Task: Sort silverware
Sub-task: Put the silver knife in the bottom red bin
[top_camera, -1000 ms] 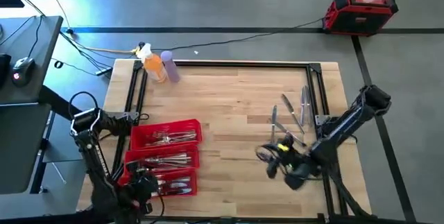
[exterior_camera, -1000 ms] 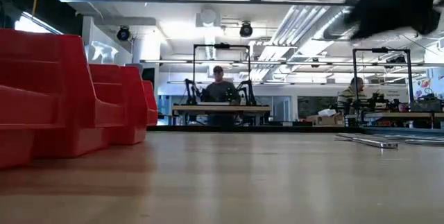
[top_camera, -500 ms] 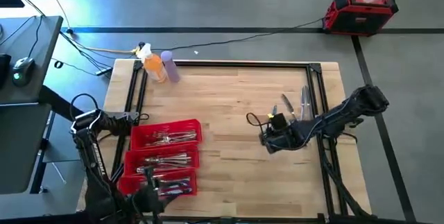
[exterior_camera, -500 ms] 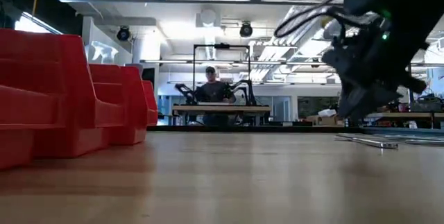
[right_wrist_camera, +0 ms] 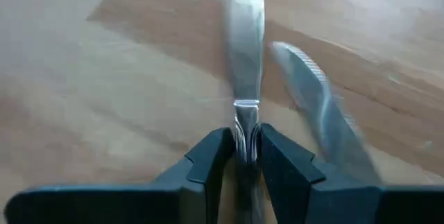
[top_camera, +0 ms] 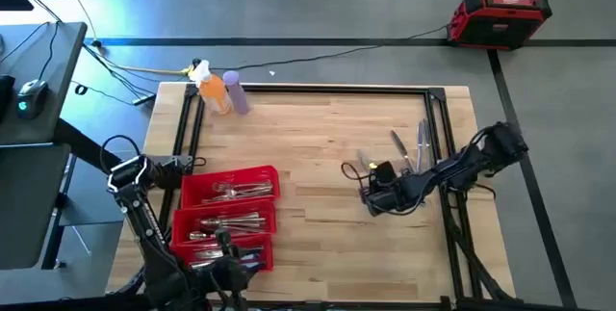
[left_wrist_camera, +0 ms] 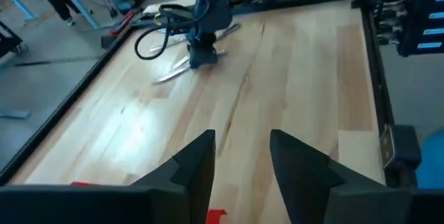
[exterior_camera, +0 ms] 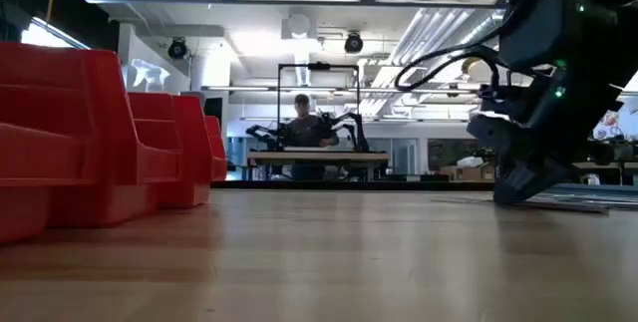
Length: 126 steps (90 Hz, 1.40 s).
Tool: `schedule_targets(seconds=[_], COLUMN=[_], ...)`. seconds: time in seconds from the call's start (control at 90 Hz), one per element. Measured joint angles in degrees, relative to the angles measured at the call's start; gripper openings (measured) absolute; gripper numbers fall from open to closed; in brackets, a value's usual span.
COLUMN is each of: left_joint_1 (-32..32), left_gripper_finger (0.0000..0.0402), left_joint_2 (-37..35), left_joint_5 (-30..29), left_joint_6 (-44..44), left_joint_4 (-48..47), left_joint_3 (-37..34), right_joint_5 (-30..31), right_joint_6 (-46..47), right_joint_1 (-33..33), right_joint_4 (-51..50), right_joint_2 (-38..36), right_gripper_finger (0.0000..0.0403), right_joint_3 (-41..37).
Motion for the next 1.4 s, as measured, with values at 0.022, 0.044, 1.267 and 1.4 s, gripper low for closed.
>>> schedule_targets(seconds=[0.022, 0.044, 1.267, 1.4], left_joint_1=[0.18, 0.25, 15.28, 15.77], left_gripper_finger=[0.0121, 0.0121, 0.0121, 0.0121], left_joint_2=[0.00, 0.00, 14.16, 14.16], left_joint_5=[0.12, 0.20, 22.70, 22.09], left_joint_6=[0.00, -0.01, 25.48, 25.66], left_joint_4=[0.05, 0.08, 21.00, 21.21], left_joint_3=[-0.01, 0.00, 0.00, 0.00], right_joint_5=[-0.52, -1.37, -6.64, -6.54], right_joint_6=[-0.89, -1.70, -33.70, -40.84], right_joint_1=[0.49, 0.95, 9.92, 11.15], right_joint_4=[0.52, 0.92, 12.00, 8.38], right_joint_2=[0.32, 0.32, 14.38, 14.73], right_gripper_finger=[0.0079, 0.0079, 0.0152, 0.0123], right_joint_3=[0.83, 1.61, 15.93, 19.64])
